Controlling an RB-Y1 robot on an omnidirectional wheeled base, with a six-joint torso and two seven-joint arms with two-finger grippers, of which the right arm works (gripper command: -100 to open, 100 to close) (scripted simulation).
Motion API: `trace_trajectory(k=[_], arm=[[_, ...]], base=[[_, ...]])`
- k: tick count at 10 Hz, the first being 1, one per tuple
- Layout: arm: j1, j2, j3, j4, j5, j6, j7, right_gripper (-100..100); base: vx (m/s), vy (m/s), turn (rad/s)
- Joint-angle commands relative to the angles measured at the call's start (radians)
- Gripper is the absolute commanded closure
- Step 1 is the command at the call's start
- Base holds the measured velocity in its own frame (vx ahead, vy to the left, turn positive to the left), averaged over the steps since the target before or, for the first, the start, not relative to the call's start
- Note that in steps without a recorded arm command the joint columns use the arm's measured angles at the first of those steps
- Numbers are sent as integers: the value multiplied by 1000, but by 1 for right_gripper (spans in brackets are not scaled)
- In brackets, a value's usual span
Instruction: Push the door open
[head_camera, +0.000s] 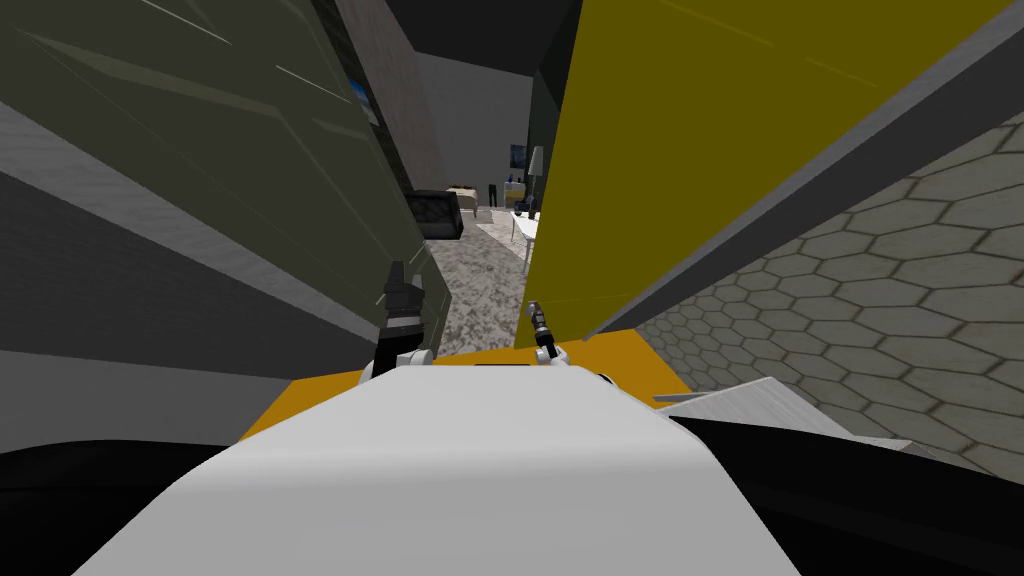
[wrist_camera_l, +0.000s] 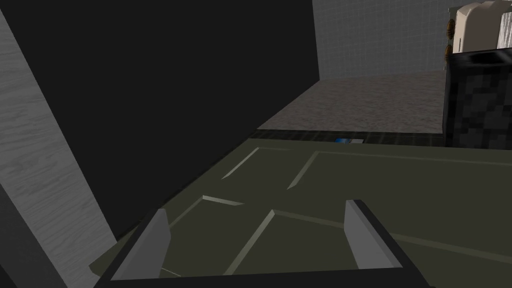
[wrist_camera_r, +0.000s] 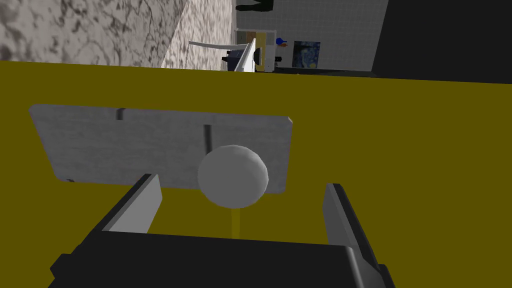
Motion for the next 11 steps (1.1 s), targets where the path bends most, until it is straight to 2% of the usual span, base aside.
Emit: trace_trajectory(k=[1, 2, 3, 8, 11], arm=[[7, 8, -2, -7, -1, 1, 2, -100], [2, 5, -2, 1, -1, -3, 2, -100], [2, 5, -2, 1, -1, -3, 2, 100], [2, 5, -2, 1, -1, -3, 2, 100], [3, -11, -22, 3, -14, 2, 11, 100]], base=[[164, 30, 24], [56, 11, -9], [-10, 0, 7], [-8, -2, 2], [128, 51, -23]])
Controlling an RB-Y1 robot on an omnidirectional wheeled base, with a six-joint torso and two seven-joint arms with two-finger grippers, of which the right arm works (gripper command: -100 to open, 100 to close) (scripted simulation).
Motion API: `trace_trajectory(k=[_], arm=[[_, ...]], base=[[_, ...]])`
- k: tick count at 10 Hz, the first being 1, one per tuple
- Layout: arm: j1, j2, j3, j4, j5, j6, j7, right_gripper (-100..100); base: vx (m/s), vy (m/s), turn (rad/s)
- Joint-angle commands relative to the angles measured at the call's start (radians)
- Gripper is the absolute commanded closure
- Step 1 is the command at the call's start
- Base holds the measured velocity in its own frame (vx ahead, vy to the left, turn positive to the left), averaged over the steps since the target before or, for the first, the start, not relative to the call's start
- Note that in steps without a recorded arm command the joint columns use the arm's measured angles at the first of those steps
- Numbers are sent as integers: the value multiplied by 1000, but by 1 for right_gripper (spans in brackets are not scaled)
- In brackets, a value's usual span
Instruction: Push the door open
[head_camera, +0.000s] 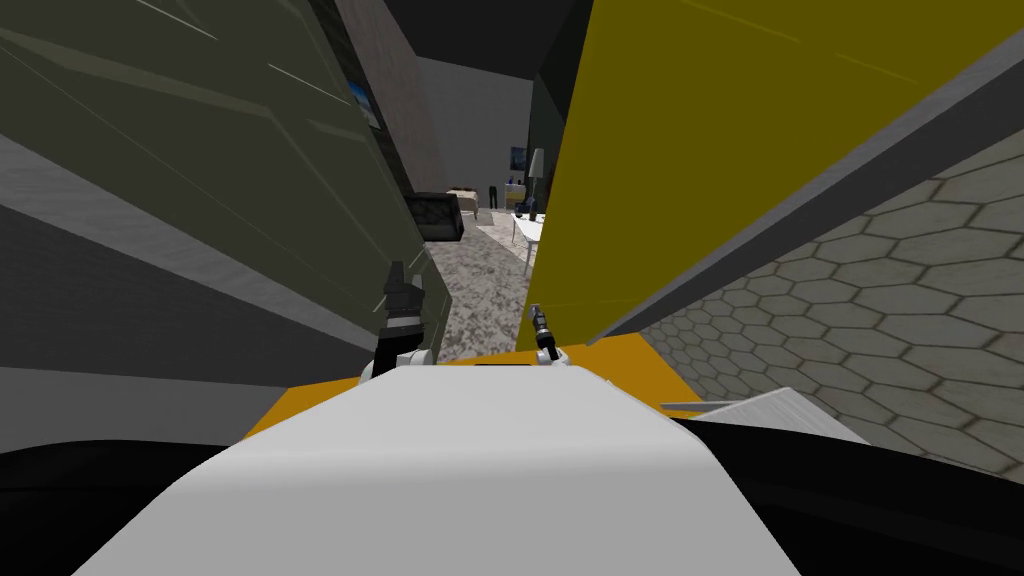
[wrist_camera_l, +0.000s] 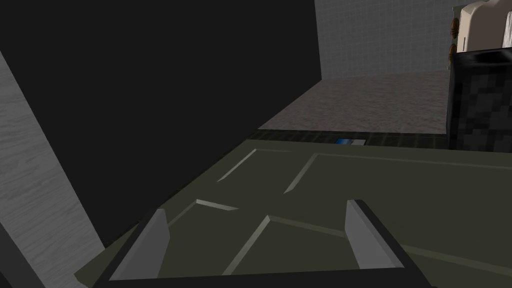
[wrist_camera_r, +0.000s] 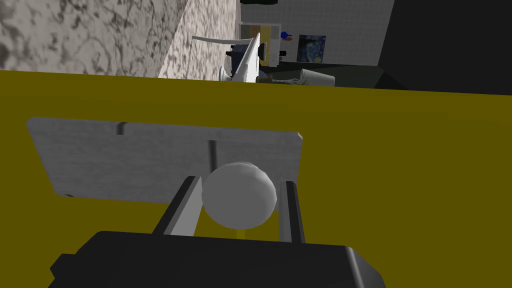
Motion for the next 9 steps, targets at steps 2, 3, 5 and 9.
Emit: trace_trajectory(k=[2, 3, 5, 9], arm=[[-34, -18, -30, 40, -19, -24, 11, 100], [-33, -21, -34, 40, -21, -24, 12, 100], [-33, -29, -51, 41, -32, -22, 19, 100], [-33, -40, -80, 41, -51, -19, 31, 100]], base=[[150, 60, -23], [189, 56, -32], [142, 31, -31], [150, 80, -41]])
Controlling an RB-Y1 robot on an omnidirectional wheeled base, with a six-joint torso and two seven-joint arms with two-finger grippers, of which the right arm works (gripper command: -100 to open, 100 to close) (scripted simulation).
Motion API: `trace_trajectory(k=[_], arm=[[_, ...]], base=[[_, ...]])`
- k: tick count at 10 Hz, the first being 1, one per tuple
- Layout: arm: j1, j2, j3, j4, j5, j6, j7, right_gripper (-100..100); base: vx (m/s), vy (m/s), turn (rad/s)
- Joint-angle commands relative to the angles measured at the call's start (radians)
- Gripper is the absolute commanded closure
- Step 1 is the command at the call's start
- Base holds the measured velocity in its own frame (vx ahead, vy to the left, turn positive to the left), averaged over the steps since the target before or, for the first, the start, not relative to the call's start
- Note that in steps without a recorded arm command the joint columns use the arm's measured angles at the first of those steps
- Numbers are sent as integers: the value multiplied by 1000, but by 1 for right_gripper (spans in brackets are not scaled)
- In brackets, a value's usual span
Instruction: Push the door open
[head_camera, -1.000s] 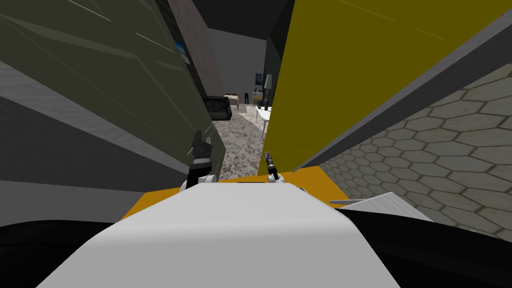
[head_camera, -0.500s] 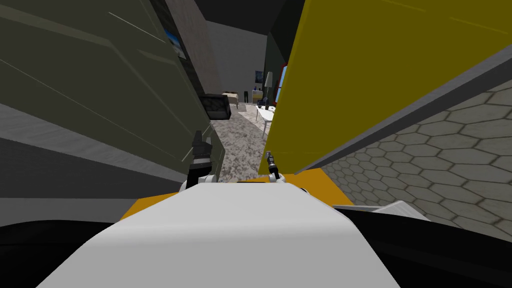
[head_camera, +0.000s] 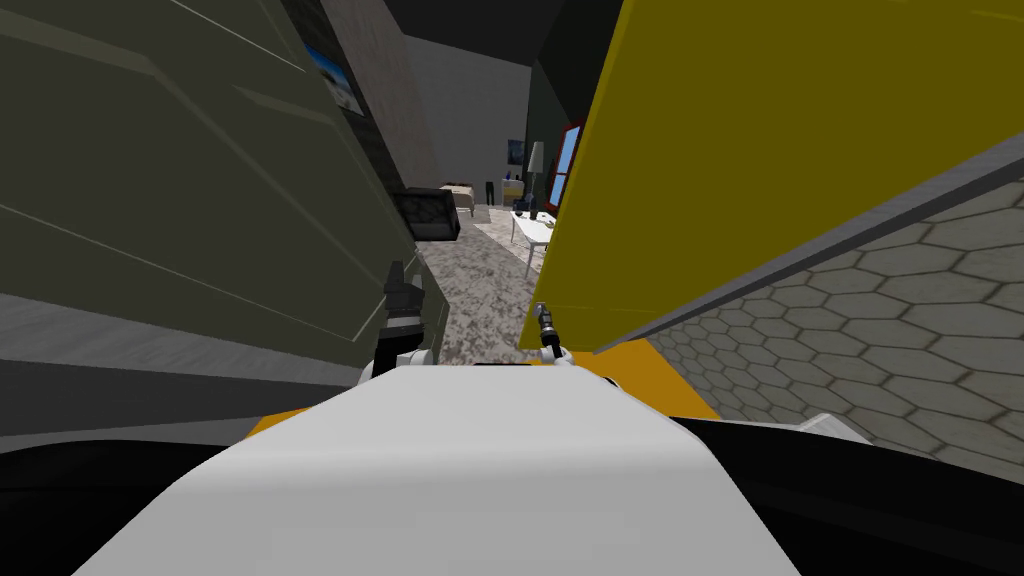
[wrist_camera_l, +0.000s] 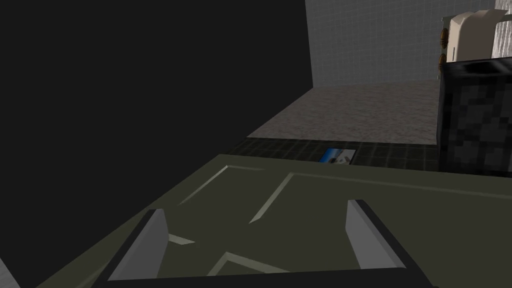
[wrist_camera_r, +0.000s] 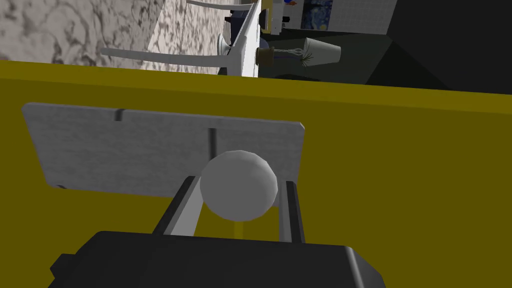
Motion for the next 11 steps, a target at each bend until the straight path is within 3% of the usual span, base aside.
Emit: trace_trajectory(k=[1, 2, 4, 5, 11], arm=[[-12, -19, -17, 29, -10, -14, 0, 100], [-12, -24, -33, 29, -20, -12, 6, 100], [-12, -24, -33, 27, -20, -12, 6, 100], [14, -15, -26, -21, -17, 16, 5, -100], [15, 3, -26, -27, -21, 22, 2, -100]], base=[[138, 46, -42], [165, 54, -82], [94, 26, -46], [-75, 45, -43], [-195, 69, -38]])
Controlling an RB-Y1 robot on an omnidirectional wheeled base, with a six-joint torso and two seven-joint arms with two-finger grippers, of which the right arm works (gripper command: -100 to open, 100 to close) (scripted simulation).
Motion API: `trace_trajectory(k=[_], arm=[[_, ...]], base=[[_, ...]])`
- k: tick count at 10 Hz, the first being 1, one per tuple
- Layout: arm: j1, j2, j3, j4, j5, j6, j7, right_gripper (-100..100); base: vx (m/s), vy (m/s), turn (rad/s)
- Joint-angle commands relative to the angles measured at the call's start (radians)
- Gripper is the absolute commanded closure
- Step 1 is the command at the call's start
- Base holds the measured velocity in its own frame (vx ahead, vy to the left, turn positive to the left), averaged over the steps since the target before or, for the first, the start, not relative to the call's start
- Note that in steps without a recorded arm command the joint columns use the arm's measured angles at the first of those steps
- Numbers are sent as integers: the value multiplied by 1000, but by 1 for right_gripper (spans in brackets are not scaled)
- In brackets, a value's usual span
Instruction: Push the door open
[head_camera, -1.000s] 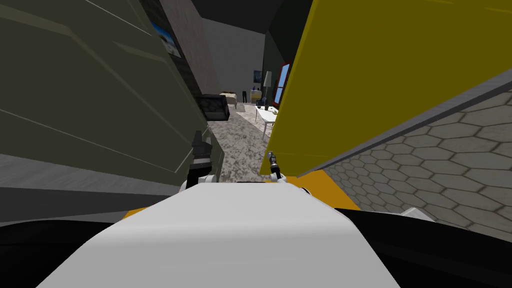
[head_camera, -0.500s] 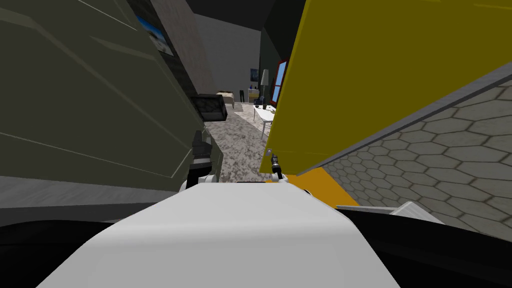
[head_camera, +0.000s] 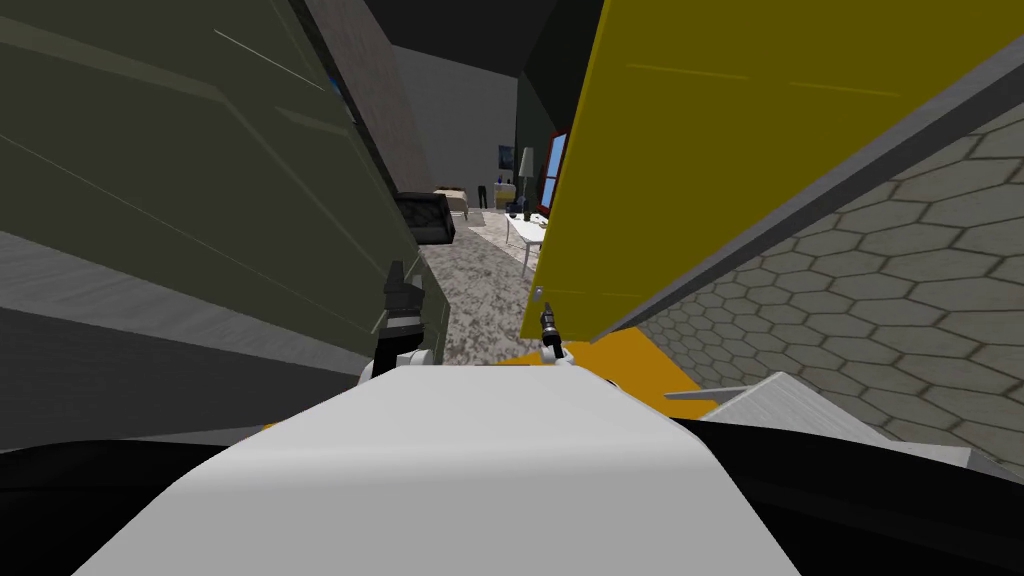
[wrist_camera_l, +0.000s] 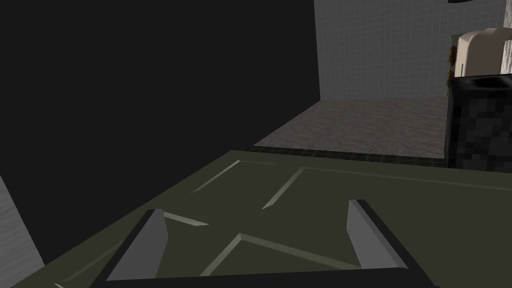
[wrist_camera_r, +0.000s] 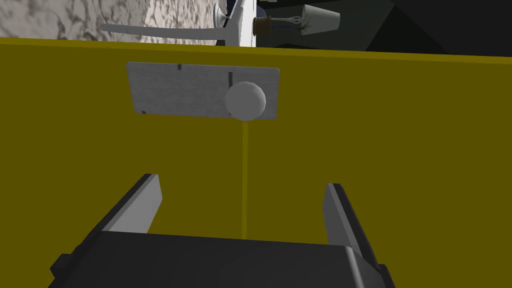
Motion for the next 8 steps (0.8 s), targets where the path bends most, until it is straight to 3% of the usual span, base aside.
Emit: trace_trajectory(k=[1, 8], arm=[[0, 0, 0, 0, 0, 0, 0, -100], [10, -4, -13, 5, -6, -24, 8, -100]], base=[[-84, 36, -11], [186, -1, 27]])
